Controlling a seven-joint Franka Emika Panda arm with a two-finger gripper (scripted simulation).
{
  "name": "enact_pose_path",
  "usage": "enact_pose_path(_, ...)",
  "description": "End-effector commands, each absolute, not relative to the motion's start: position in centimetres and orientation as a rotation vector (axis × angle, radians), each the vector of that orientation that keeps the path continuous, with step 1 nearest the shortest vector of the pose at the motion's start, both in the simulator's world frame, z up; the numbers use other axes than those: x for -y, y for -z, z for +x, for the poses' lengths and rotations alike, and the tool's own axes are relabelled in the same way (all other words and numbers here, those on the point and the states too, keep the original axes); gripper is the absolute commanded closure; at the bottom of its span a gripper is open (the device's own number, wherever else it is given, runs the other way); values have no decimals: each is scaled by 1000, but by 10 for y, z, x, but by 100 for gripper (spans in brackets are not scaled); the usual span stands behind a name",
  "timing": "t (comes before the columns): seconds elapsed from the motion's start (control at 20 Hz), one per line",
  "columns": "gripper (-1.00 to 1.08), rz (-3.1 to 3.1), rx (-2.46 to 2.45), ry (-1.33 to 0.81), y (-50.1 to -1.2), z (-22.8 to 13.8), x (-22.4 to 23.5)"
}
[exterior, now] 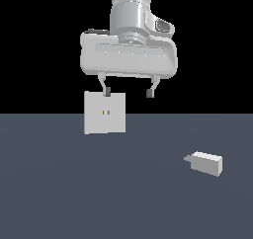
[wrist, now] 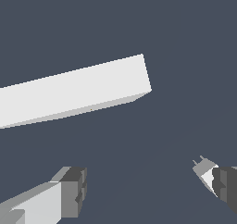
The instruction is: Plug the charger into the wall socket.
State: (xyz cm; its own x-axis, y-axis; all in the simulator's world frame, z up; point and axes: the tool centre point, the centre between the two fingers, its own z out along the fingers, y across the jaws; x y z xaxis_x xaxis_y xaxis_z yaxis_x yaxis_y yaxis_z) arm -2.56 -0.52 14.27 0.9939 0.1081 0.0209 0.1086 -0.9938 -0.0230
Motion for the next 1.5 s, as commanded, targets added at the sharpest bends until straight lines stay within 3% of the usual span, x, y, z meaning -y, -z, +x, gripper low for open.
enact_pose_path(0.0,-92,-3106,224,51,-139,-32,12)
enact_pose_path(1.45,-92,-2951,821,267,-91,-75,94)
